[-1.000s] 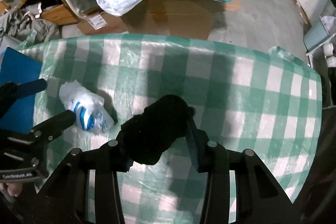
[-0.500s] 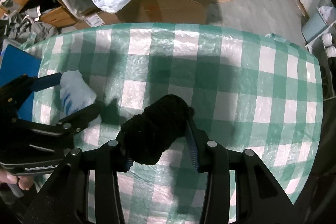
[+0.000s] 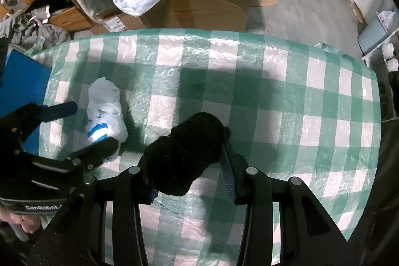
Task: Organize soft objects
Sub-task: 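Grasp the white-and-blue sock with the left tool while the right tool holds the black sock, then carry both socks over the shoebox with the left and right tools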
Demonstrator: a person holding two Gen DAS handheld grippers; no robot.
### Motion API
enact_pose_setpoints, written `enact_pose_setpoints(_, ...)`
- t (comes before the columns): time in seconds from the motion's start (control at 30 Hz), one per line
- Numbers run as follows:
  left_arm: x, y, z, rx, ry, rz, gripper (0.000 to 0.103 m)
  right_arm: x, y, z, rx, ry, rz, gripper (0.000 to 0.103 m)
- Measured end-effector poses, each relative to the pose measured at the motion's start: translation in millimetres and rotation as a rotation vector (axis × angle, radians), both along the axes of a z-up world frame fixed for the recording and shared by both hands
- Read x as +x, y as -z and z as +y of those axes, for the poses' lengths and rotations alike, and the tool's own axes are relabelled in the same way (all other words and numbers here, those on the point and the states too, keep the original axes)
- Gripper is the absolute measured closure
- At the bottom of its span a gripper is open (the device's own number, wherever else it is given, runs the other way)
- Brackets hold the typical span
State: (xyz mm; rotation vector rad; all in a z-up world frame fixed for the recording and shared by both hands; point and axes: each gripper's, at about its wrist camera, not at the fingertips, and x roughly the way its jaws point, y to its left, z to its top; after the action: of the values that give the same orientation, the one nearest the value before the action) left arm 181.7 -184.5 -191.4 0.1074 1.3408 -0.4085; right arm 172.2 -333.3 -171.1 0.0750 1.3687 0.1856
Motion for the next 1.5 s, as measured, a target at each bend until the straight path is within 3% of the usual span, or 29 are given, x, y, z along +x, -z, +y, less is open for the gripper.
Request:
enact_pose_setpoints(0.1,0.9,0.3,-2.2,0.023,0.013,-0.035,0.012,-1.0,-2.2,2.0,-0.007,-0.002,-0.007,0.062)
enact_pose_setpoints(0.23,3.1,7.2,-0.3,-0.005,0.006,0.009,0.046,-4.1,-2.9,1.8,-0.012,-0.004,-0.013,0.062)
enact_pose_setpoints(0.37,-1.3,7.6,0.3,-0.014,0.016,-0.006,0.055,-7.4,-5.2,-0.2,-0.012,0.0,-0.016,0.062)
enact_pose_setpoints(0.73,-23.4,-22.5,3.9,0.049,0.076,-0.12,0.058,-19.6,-30.4,8.6,-0.006,-0.026,-0.065,0.062)
enact_pose_setpoints(1.17,-54.6,-67.7,25.2,0.138,0.081,-0.233,0.058,-43.1,-75.1,29.5,0.009,-0.09,-0.152,0.062)
enact_pose_setpoints(1.5,-79.1,-104.9,48.9,0.127,0.05,-0.28,0.058,-57.8,-103.1,48.5,0.018,-0.142,-0.215,0.062)
